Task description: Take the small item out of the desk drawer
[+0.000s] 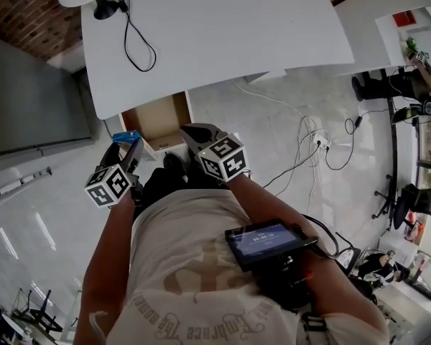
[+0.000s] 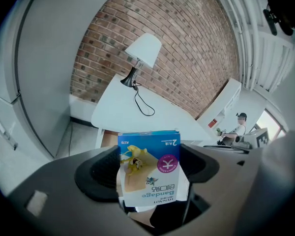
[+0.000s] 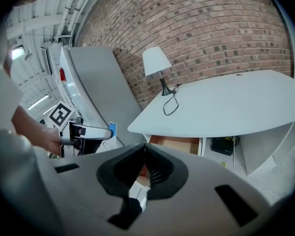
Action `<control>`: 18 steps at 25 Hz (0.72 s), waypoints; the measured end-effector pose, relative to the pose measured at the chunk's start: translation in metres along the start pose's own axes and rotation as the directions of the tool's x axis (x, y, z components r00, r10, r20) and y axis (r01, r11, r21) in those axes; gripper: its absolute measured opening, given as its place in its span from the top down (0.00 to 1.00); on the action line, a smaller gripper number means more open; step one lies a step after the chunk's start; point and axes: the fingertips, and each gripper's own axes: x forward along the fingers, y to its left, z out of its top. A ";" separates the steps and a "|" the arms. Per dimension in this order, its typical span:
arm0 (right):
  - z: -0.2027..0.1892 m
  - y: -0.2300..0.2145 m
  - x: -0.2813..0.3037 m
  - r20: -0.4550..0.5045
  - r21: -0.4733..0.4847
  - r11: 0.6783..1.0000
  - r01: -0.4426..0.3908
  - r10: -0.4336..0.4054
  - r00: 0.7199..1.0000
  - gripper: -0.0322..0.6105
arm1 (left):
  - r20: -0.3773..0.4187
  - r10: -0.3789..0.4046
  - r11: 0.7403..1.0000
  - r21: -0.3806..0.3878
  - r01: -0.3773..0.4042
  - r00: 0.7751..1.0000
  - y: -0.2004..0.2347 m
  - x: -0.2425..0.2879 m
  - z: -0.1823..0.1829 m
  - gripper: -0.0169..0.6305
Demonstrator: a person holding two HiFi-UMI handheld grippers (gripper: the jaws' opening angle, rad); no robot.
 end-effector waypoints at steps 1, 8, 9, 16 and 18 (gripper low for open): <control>0.002 0.000 -0.001 0.003 -0.004 1.000 0.001 -0.001 1.000 0.94 | 0.004 -0.007 1.000 0.009 0.007 1.000 -0.003 -0.001 0.002 0.39; 0.014 0.007 -0.011 0.027 -0.032 0.999 -0.003 0.004 1.000 0.94 | 0.035 -0.035 0.998 0.056 0.033 0.999 -0.018 -0.016 0.015 0.39; 0.016 0.008 -0.012 0.029 -0.038 0.999 -0.005 0.006 1.000 0.94 | 0.044 -0.033 0.998 0.053 0.030 0.998 -0.019 -0.019 0.018 0.39; 0.043 0.014 -0.028 0.074 -0.080 0.997 -0.020 0.026 0.997 0.94 | 0.101 -0.046 0.995 0.088 0.037 0.994 -0.036 -0.034 0.034 0.39; 0.051 0.015 -0.034 0.096 -0.095 0.995 -0.028 0.037 0.995 0.94 | 0.119 -0.049 0.994 0.101 0.037 0.992 -0.043 -0.037 0.037 0.39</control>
